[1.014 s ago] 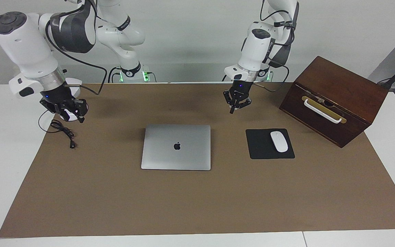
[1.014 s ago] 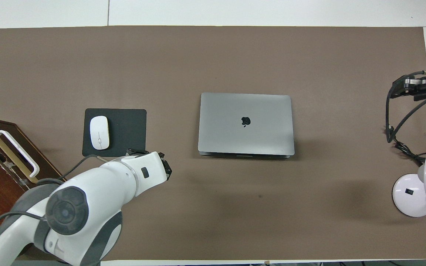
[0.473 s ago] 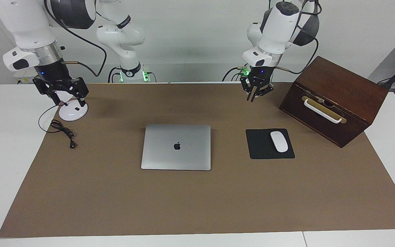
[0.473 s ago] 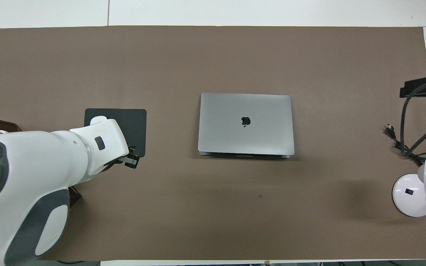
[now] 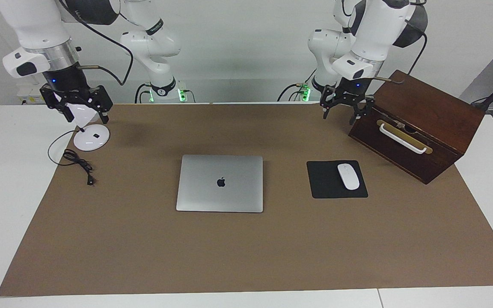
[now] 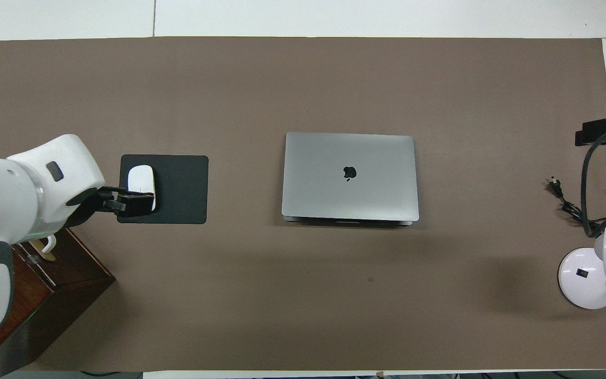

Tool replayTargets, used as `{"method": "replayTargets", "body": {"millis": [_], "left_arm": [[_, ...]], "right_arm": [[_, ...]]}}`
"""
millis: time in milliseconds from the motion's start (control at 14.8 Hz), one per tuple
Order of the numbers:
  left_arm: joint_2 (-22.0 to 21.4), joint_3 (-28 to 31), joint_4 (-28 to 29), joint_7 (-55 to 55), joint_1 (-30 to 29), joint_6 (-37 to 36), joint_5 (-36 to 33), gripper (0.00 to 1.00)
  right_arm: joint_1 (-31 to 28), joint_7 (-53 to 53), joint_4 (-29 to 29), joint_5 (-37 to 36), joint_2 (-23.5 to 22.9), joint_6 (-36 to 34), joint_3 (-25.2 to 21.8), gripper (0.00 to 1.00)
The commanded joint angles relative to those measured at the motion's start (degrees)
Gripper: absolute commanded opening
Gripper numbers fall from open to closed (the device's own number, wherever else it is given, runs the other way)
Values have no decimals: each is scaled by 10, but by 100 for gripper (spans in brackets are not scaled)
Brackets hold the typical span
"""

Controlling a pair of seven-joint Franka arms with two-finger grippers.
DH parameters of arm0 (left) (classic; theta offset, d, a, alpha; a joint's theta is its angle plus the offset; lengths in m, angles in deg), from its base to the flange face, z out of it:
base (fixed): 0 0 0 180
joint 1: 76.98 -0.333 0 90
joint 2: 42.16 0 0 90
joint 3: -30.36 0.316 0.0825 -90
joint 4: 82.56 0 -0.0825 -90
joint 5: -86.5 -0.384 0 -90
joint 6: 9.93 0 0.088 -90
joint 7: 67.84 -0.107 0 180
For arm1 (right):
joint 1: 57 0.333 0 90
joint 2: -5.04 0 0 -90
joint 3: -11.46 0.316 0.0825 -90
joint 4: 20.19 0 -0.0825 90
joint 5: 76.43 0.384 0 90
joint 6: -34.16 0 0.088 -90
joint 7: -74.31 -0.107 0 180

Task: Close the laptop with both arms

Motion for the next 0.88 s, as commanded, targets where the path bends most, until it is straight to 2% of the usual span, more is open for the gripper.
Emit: {"method": "replayTargets", "body": {"millis": [0, 135, 405, 811], "left_arm": [[8, -5, -21, 0, -46, -22, -1, 100], [10, -5, -26, 0, -69, -26, -1, 100], [22, -5, -56, 0, -118, -44, -2, 100], [79, -5, -169, -2, -147, -103, -3, 100]], "right_arm": [[-1, 14, -44, -7, -11, -56, 2, 100], [-1, 13, -66, -7, -18, -101, 2, 100], [-2, 16, -66, -9, -18, -106, 2, 100], [-4, 35, -66, -5, -18, -119, 2, 100]]}}
